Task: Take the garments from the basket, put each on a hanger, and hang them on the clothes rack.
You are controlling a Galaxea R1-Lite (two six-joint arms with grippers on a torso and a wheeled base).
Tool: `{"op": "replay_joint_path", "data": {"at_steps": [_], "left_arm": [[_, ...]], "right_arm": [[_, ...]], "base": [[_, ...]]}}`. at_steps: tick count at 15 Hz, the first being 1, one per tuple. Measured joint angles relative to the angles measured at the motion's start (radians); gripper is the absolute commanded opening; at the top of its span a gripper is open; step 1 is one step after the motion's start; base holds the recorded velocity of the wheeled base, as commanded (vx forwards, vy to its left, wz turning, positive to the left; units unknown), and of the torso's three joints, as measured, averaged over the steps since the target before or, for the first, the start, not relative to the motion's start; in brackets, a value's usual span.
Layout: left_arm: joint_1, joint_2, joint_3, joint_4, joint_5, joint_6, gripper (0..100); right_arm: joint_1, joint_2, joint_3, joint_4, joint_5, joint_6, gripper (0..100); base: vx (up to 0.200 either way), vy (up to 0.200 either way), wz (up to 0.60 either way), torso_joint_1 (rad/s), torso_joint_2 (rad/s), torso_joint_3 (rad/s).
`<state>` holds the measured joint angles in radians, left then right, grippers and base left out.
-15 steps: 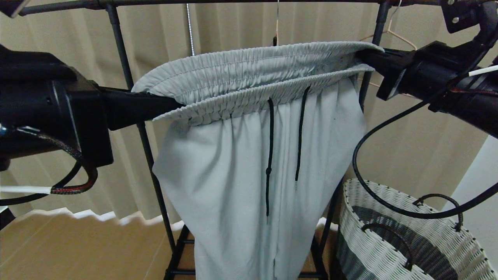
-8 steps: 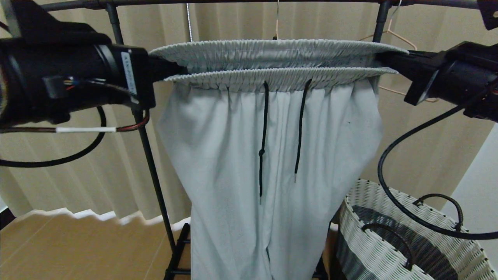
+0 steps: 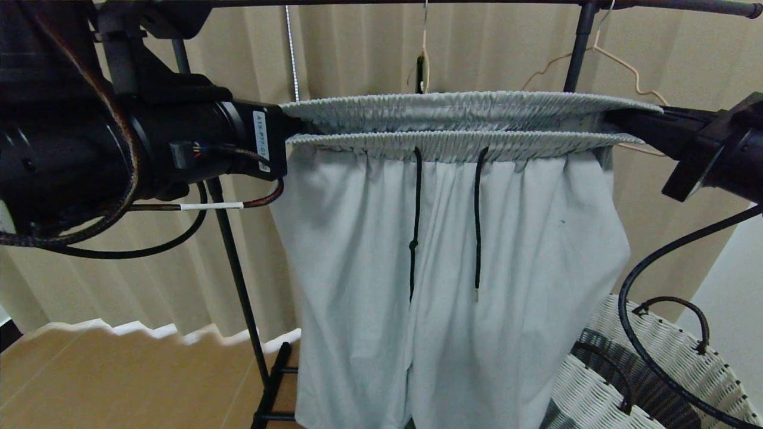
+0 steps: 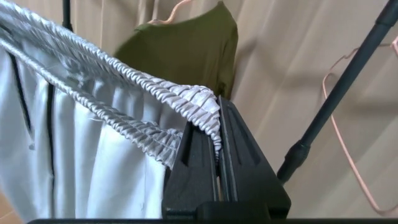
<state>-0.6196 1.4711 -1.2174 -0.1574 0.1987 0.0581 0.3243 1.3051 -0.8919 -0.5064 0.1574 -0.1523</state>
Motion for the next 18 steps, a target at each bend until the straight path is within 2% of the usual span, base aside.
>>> {"op": "replay_joint_path", "data": {"at_steps": [8,14,15,18], "left_arm": [[-0.01,-0.035,0.06,-0.004,0.0,-0.029,0],[-0.009,-0.044,-0.006,-0.008,-0.001,-0.029,0],[-0.009,-0.044,-0.004,-0.008,-0.001,-0.029,0],[-0.009,-0.043,0.0,-0.007,0.001,-0.03,0]], "right_arm": [[0.021,-0.001,0.025,0.003,0.001,-0.002,0],[0.022,0.003,-0.026,0.0,0.003,-0.001,0],[0.022,0.005,-0.026,0.002,0.003,-0.001,100],[0.022,0.007,-0.023,0.002,0.002,0.001,100]], "base": [[0.0,0.0,0.0,0.0,0.0,0.0],[0.0,0.0,0.0,0.0,0.0,0.0],[0.0,0.0,0.0,0.0,0.0,0.0],[0.0,0.0,0.0,0.0,0.0,0.0]]}}
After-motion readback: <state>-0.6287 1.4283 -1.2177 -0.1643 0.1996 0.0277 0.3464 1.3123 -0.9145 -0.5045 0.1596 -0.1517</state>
